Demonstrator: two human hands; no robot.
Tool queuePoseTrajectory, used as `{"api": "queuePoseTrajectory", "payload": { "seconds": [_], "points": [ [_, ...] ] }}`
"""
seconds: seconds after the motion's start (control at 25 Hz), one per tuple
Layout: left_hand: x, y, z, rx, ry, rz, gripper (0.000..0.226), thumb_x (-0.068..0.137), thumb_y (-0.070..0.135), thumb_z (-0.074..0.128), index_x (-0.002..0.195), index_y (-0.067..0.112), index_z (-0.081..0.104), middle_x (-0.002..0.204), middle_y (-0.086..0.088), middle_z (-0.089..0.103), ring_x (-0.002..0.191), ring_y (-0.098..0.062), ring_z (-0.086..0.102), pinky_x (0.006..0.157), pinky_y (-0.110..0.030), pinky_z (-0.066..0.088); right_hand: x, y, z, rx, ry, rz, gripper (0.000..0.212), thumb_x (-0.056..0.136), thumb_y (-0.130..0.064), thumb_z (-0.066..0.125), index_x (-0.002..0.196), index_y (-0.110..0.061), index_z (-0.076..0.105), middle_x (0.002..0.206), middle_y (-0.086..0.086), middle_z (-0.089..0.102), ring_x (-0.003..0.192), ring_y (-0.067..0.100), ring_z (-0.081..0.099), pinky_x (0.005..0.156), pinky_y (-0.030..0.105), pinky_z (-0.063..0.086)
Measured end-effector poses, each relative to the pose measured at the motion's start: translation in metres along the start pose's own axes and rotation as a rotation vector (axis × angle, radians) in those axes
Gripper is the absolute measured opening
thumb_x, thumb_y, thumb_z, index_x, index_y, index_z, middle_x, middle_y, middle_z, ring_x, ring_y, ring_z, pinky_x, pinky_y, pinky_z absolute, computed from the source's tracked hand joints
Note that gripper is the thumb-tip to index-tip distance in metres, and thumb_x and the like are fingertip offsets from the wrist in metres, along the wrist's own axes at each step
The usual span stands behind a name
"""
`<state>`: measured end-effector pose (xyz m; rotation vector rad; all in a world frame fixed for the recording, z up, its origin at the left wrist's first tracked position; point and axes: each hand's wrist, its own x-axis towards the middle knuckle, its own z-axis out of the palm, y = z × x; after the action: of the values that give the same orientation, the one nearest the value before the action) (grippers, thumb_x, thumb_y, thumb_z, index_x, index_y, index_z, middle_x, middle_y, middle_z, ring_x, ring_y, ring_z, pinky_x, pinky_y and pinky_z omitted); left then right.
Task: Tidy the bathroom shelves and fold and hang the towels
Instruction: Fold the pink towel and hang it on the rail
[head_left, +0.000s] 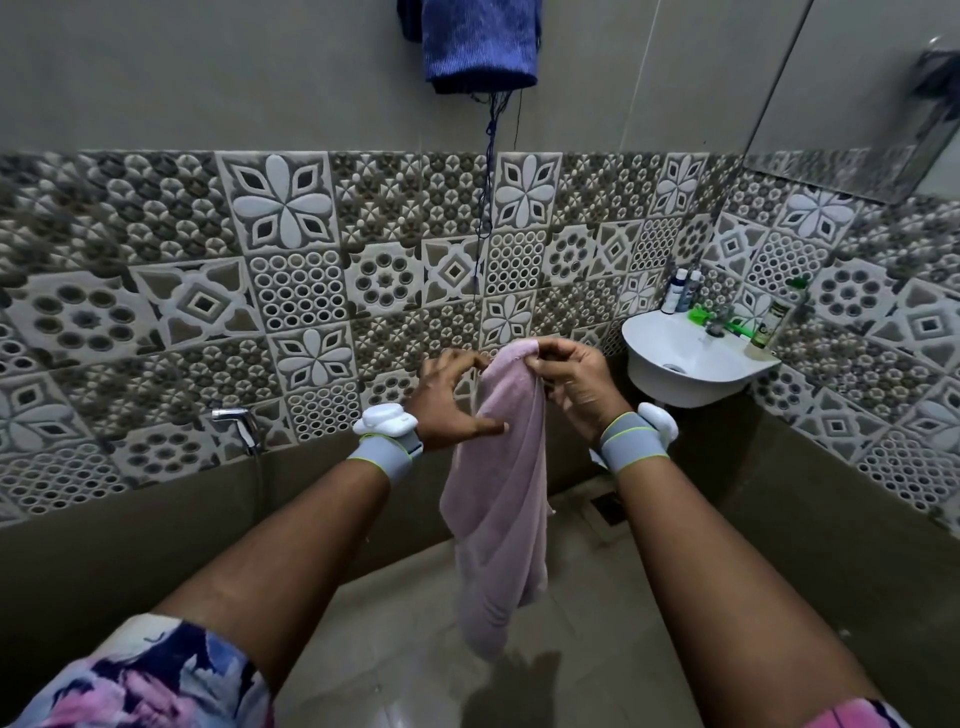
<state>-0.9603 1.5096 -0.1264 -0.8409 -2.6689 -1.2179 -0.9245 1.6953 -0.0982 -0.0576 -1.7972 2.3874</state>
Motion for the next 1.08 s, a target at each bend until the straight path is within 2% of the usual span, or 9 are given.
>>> {"api": "queuePoseTrajectory", "payload": {
  "seconds": [0.08, 0.24, 0.36, 0.48, 0.64, 0.76, 0.84, 0.96, 1.08],
  "points": [
    [0.000, 0.000, 0.004, 0.027, -0.007, -0.055, 0.079, 0.046, 0.072, 0.076, 0.110, 0.029, 0.061, 0.122, 0.003, 0.045, 0.118, -0.022, 0.036, 0.105, -0.036, 0.036, 0.001, -0.006, -0.004, 0.083, 0.014, -0.027, 0.026, 0.081, 0.015, 0.053, 0.086, -0.005, 0.068, 0.073, -0.001, 0.072, 0.069, 0.010, 0.065, 0.070, 0.020, 0.052],
    [-0.005, 0.000, 0.012, 0.140, -0.083, -0.195, 0.097, 0.039, 0.094, 0.053, 0.101, 0.020, 0.069, 0.112, 0.004, 0.045, 0.113, -0.022, 0.041, 0.100, -0.033, 0.038, 0.003, -0.015, -0.007, 0.164, 0.036, -0.083, 0.023, 0.080, 0.014, 0.055, 0.092, -0.001, 0.066, 0.080, 0.003, 0.072, 0.077, 0.014, 0.065, 0.079, 0.021, 0.052],
    [-0.013, -0.018, 0.018, 0.213, -0.345, -0.305, 0.114, 0.039, 0.099, 0.051, 0.131, 0.032, 0.052, 0.131, 0.004, 0.054, 0.120, -0.022, 0.051, 0.104, -0.033, 0.041, 0.003, -0.021, -0.010, 0.170, 0.126, -0.140, 0.023, 0.080, 0.014, 0.055, 0.089, -0.003, 0.067, 0.079, 0.002, 0.072, 0.080, 0.015, 0.063, 0.083, 0.022, 0.050],
    [-0.018, -0.031, 0.011, 0.312, -0.534, -0.304, 0.082, 0.073, 0.077, 0.056, 0.138, 0.028, 0.046, 0.131, -0.003, 0.059, 0.115, -0.022, 0.058, 0.095, -0.024, 0.044, 0.002, -0.025, -0.019, 0.162, 0.265, -0.169, 0.023, 0.081, 0.013, 0.057, 0.086, -0.007, 0.067, 0.075, -0.001, 0.069, 0.076, 0.014, 0.060, 0.077, 0.020, 0.050],
    [0.008, -0.022, -0.030, 0.676, -0.183, -0.229, 0.048, 0.093, 0.047, 0.052, 0.113, 0.006, 0.066, 0.112, -0.022, 0.066, 0.103, -0.035, 0.064, 0.080, -0.035, 0.047, 0.008, -0.015, -0.039, -0.107, 0.517, -0.211, 0.020, 0.082, 0.010, 0.059, 0.096, -0.002, 0.067, 0.083, 0.001, 0.065, 0.070, 0.005, 0.058, 0.071, 0.018, 0.049],
    [0.020, -0.028, -0.044, 0.510, 0.140, -0.038, 0.056, 0.072, 0.055, 0.051, 0.072, 0.004, 0.073, 0.076, -0.018, 0.069, 0.071, -0.033, 0.067, 0.061, -0.033, 0.047, 0.005, 0.003, -0.044, -0.380, 0.584, -0.215, 0.021, 0.084, 0.008, 0.060, 0.104, 0.007, 0.065, 0.087, 0.006, 0.065, 0.070, 0.004, 0.058, 0.068, 0.014, 0.047],
    [0.017, -0.035, -0.038, 0.350, 0.302, 0.151, 0.045, 0.063, 0.049, 0.054, 0.055, 0.005, 0.064, 0.060, -0.010, 0.060, 0.054, -0.027, 0.058, 0.052, -0.025, 0.040, 0.006, 0.006, -0.047, -0.361, 0.731, -0.271, 0.020, 0.084, 0.005, 0.060, 0.103, 0.005, 0.065, 0.092, 0.008, 0.064, 0.080, 0.012, 0.058, 0.065, 0.004, 0.044],
    [0.012, -0.033, -0.040, 0.222, 0.350, 0.228, 0.022, 0.063, 0.017, 0.070, 0.060, 0.011, 0.048, 0.066, -0.004, 0.050, 0.056, -0.020, 0.046, 0.054, -0.025, 0.033, 0.013, 0.002, -0.049, -0.405, 0.686, -0.227, 0.021, 0.083, 0.004, 0.061, 0.103, 0.003, 0.065, 0.092, 0.012, 0.065, 0.083, 0.015, 0.056, 0.068, 0.010, 0.045],
    [0.015, -0.030, -0.052, 0.318, 0.241, 0.324, 0.035, 0.063, 0.006, 0.071, 0.060, 0.023, 0.041, 0.087, -0.008, 0.052, 0.063, -0.027, 0.053, 0.052, -0.035, 0.045, 0.019, 0.002, -0.053, -0.397, 0.681, -0.174, 0.022, 0.082, 0.006, 0.061, 0.103, 0.003, 0.066, 0.090, 0.008, 0.062, 0.082, 0.015, 0.055, 0.065, 0.010, 0.043]
  ]
}}
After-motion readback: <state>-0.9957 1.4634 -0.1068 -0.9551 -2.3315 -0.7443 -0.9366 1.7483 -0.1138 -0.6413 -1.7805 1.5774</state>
